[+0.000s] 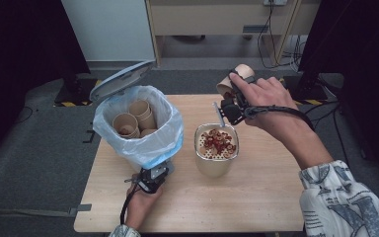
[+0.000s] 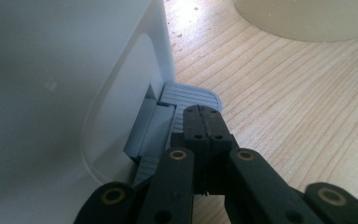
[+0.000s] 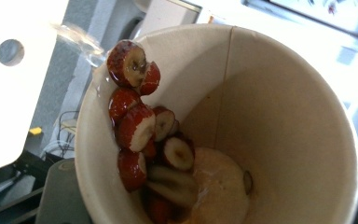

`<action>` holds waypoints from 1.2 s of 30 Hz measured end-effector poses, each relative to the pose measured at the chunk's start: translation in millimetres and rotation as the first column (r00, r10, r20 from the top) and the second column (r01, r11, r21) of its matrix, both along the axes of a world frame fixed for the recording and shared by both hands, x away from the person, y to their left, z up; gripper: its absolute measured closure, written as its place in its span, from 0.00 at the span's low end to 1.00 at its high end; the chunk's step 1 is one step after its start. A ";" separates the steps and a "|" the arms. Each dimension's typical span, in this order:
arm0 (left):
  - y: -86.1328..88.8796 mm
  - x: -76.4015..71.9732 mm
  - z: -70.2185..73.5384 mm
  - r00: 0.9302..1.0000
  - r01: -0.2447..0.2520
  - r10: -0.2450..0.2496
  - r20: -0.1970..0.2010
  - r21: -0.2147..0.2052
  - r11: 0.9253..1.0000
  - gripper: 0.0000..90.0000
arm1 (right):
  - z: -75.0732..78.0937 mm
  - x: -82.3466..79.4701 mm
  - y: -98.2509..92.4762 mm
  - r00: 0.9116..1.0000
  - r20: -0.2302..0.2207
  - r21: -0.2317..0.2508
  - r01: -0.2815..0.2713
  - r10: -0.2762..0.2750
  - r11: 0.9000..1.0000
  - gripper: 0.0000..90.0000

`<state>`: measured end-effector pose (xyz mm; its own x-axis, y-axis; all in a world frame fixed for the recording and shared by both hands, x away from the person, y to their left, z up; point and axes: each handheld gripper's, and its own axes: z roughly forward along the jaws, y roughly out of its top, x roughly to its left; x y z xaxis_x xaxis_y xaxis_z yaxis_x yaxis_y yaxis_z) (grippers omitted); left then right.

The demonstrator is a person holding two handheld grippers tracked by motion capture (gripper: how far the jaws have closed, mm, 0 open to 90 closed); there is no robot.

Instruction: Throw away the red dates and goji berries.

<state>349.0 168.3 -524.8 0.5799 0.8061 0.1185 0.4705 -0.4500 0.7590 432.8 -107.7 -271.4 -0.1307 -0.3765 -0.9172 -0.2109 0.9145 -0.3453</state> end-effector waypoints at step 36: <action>0.1 -0.2 -0.1 1.000 -0.002 0.002 -0.001 -0.003 1.000 0.99 | -33.5 4.6 2.4 1.000 -0.028 -0.109 0.011 -0.014 0.994 0.37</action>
<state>348.8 168.4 -524.8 0.5785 0.8075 0.1157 0.4722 -0.4471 0.7597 437.4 -105.3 -304.8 -0.1620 -0.4717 -0.8668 -0.2106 0.8746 -0.4366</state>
